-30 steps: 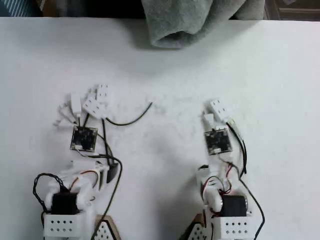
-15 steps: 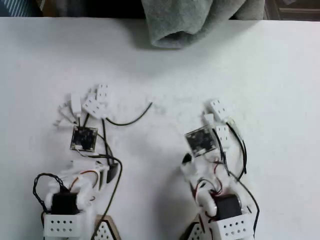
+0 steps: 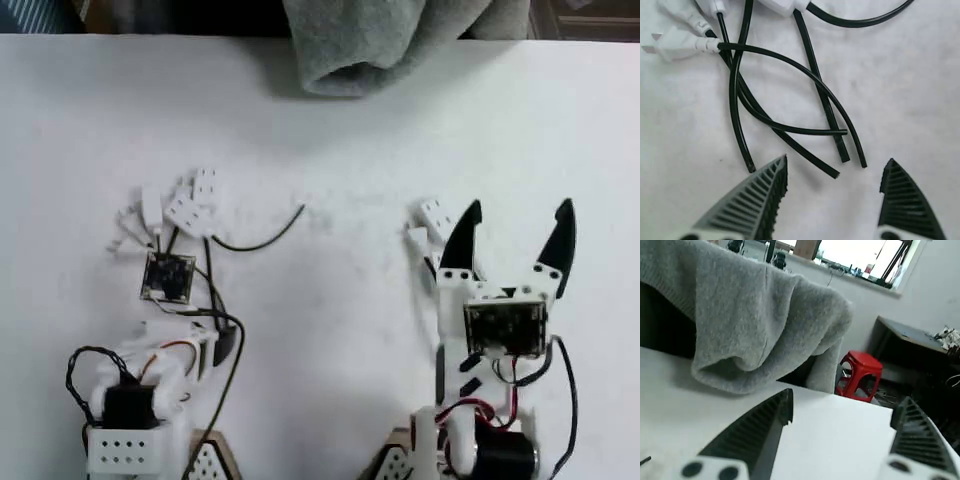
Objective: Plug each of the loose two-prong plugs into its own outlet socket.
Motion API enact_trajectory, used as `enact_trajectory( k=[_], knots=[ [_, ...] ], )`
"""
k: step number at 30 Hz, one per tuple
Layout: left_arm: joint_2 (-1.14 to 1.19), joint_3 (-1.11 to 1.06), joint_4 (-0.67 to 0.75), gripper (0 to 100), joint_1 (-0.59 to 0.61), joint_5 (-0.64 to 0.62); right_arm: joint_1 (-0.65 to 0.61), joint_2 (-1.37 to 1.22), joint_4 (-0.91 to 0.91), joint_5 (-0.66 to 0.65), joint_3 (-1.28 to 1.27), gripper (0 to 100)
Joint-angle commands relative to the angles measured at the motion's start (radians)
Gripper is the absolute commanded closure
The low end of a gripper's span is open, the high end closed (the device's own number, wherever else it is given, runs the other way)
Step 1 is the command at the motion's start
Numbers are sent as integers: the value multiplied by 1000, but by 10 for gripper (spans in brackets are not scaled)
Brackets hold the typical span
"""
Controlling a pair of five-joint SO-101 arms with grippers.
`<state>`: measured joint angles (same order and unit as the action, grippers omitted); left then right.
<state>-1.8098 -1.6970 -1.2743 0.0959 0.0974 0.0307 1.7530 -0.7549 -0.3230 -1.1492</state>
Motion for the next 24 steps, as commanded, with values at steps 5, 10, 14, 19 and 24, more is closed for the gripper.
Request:
enact_trajectory(
  k=[5,10,14,19,24],
  knots=[
    [-4,3,-8,699,2,-3,18,-745,-214,-17,506,689],
    [-4,3,-8,699,2,-3,12,-1369,-539,-115,1043,688],
    [-4,3,-8,699,2,-3,8,-1785,-766,-233,1421,688],
    [-4,3,-8,699,2,-3,-12,-2201,-964,-384,1766,689],
    [-4,3,-8,699,2,-3,-27,-2428,-963,-391,1889,689]
  ],
)
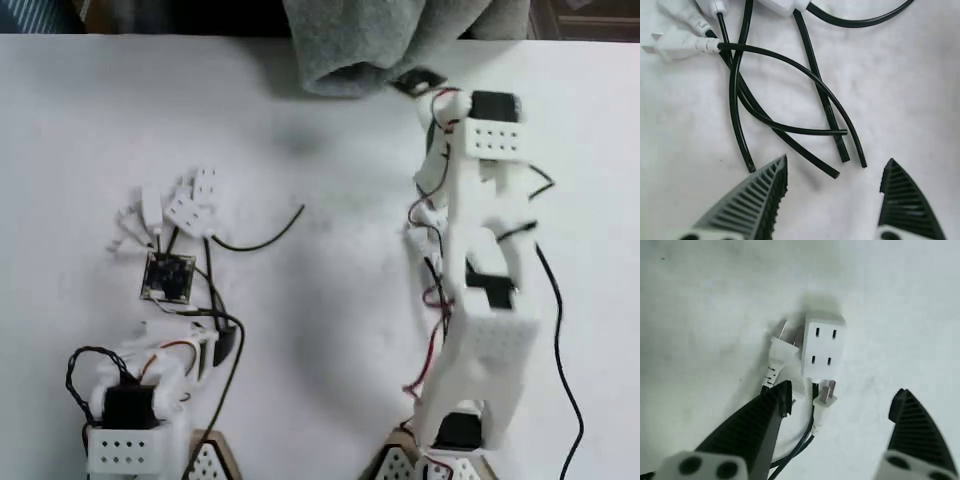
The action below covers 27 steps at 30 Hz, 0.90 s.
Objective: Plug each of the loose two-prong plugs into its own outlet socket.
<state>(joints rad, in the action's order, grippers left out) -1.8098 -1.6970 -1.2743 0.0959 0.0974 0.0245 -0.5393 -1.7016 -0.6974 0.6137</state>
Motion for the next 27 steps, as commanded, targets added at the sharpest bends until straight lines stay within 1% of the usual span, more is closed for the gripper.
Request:
enact_trajectory(
  k=[1,7,11,15,17,22,23,25,27],
  knots=[
    [-4,3,-8,699,2,-3,-31,-163,-16,-17,135,689],
    [-4,3,-8,699,2,-3,-50,-285,22,-9,213,690],
    [-4,3,-8,699,2,-3,-18,-361,76,-15,285,690],
    [-4,3,-8,699,2,-3,25,-440,74,-14,382,693],
    [-4,3,-8,699,2,-3,38,-473,54,-11,420,738],
    [-4,3,-8,699,2,-3,38,-522,-8,-9,519,957],
    [-4,3,-8,699,2,-3,38,-524,-12,-8,540,988],
    [-4,3,-8,699,2,-3,41,-512,-12,26,588,963],
    [-4,3,-8,699,2,-3,50,-481,-15,77,635,969]
  ],
)
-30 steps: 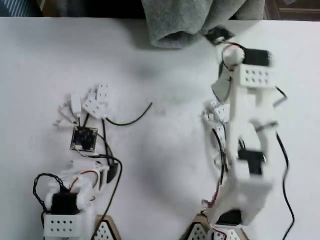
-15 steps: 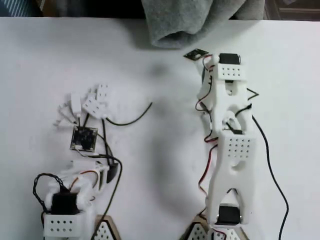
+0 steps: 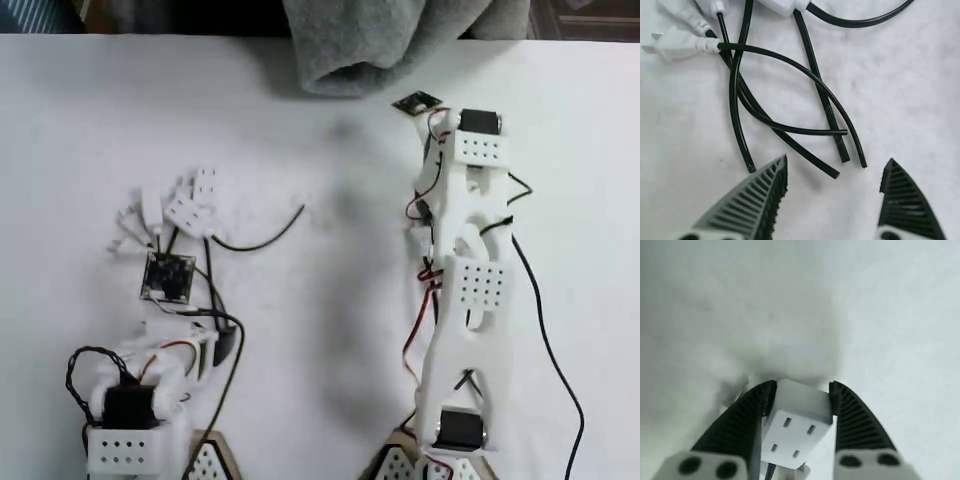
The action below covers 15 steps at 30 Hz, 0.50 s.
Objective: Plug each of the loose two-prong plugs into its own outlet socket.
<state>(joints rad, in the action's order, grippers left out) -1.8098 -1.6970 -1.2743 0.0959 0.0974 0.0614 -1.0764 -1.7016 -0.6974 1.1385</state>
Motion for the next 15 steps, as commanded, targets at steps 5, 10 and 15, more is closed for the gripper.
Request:
enact_trajectory(
  k=[5,10,15],
  knots=[
    [-4,3,-8,699,2,-3,31,174,-15,103,158,981],
    [-4,3,-8,699,2,-3,33,320,-16,210,157,981],
    [-4,3,-8,699,2,-3,24,476,-22,508,150,981]
  ],
)
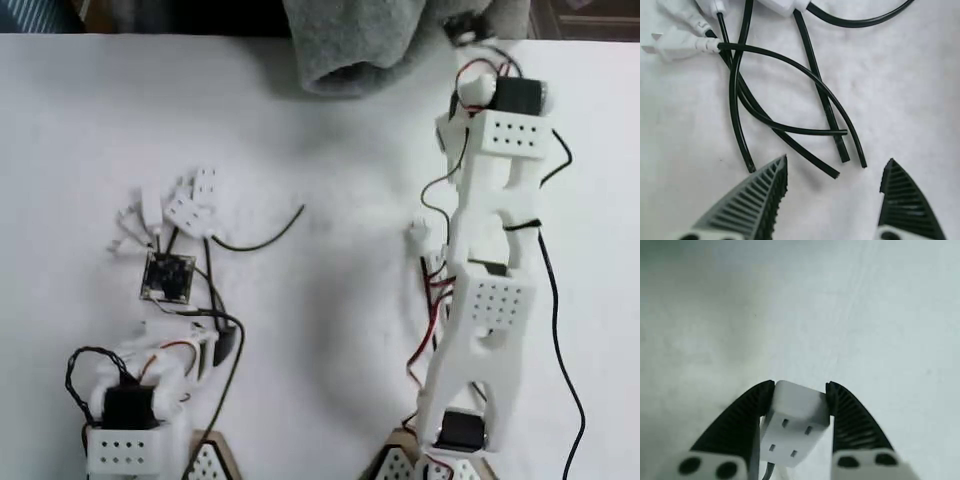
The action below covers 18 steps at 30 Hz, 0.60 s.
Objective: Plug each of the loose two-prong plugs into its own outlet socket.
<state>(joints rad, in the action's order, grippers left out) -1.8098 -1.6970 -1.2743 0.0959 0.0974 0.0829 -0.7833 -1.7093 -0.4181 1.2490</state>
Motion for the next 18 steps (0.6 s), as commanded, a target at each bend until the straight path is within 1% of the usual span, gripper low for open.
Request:
enact_trajectory(
  k=[1,3,5,11,14,18],
  knots=[
    [-4,3,-8,699,2,-3,2,220,-15,310,25,981],
    [-4,3,-8,699,2,-3,-2,306,-15,459,-35,981],
    [-4,3,-8,699,2,-3,-38,390,-13,565,-127,981],
    [-4,3,-8,699,2,-3,-211,598,-10,766,-505,981],
    [-4,3,-8,699,2,-3,-309,624,-4,825,-655,981],
    [-4,3,-8,699,2,-3,-374,624,148,832,-856,981]
  ],
)
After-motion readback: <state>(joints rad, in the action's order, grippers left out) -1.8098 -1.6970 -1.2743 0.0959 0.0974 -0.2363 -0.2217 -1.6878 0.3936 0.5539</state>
